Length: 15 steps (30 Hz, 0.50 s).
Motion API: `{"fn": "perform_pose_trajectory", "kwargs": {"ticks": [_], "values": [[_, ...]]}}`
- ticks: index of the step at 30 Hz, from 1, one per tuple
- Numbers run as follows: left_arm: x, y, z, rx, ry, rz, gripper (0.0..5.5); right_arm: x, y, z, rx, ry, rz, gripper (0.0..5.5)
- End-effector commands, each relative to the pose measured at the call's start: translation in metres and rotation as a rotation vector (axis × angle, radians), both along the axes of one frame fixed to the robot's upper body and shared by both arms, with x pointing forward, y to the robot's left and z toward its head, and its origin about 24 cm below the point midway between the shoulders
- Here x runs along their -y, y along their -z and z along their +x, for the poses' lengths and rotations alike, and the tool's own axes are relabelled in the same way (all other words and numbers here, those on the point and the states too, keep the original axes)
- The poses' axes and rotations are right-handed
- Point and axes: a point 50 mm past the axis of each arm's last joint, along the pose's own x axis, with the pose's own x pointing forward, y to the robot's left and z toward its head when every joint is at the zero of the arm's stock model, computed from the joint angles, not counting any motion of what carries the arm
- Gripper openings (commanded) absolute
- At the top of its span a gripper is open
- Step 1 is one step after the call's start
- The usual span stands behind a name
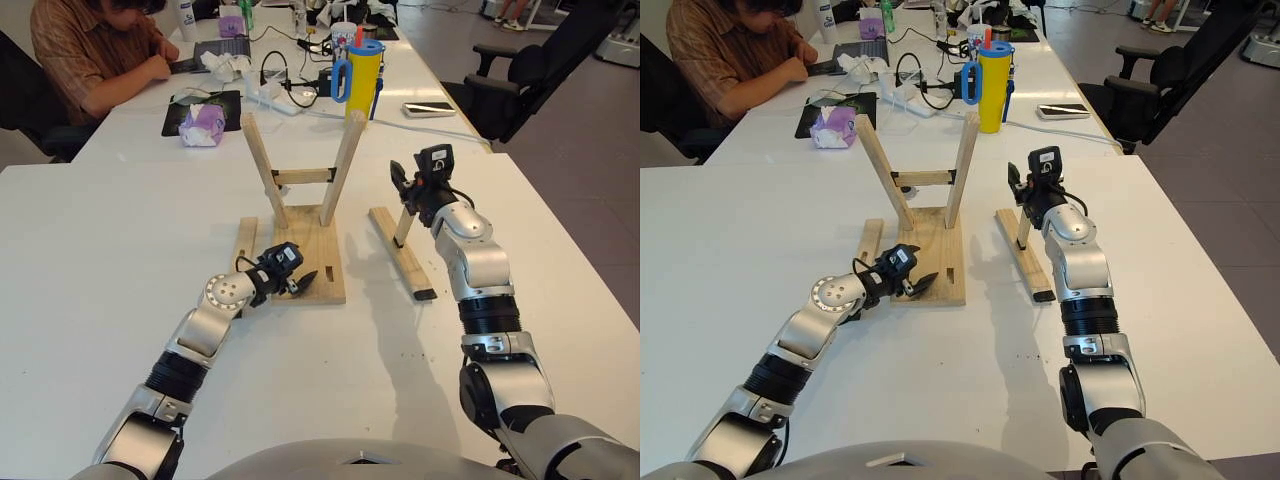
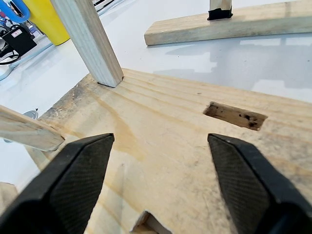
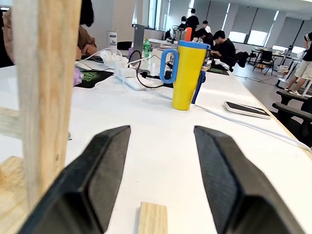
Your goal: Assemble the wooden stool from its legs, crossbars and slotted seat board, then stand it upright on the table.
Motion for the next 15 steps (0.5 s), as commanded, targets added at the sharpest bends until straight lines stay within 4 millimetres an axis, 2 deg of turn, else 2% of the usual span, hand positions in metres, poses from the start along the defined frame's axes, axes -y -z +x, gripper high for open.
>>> {"fn": "perform_pose_trajectory", "kwargs": {"ticks": [1,4,7,8,9,10,11,13,15], "values": [[-0.018,0.034,-0.014,-0.155,-0.064,0.094,3.57,0.006,0.019,-0.003,-0.099,0.001,0.012,2.41],[-0.018,0.034,-0.014,-0.154,-0.063,0.092,3.57,0.004,-0.018,0.0,0.073,-0.006,0.057,2.41],[-0.018,0.033,-0.013,-0.148,-0.066,0.088,3.57,0.003,-0.069,-0.009,0.361,-0.013,0.106,2.41],[-0.018,0.033,-0.013,-0.146,-0.067,0.085,3.57,0.002,-0.08,-0.014,0.431,-0.03,0.114,2.41],[-0.018,0.033,-0.013,-0.144,-0.068,0.084,3.57,0.001,-0.082,-0.017,0.461,-0.037,0.104,2.41],[-0.018,0.033,-0.013,-0.142,-0.069,0.083,3.57,-0.001,-0.073,-0.016,0.422,-0.039,0.079,2.41],[-0.017,0.032,-0.013,-0.14,-0.069,0.082,3.57,0.0,-0.055,-0.012,0.327,-0.017,0.05,2.41],[-0.016,0.032,-0.012,-0.137,-0.067,0.081,3.57,0.005,-0.008,-0.007,0.065,0.031,-0.03,2.41],[-0.016,0.03,-0.011,-0.133,-0.063,0.081,3.57,0.012,0.039,-0.012,-0.188,0.064,-0.067,2.41]]}}
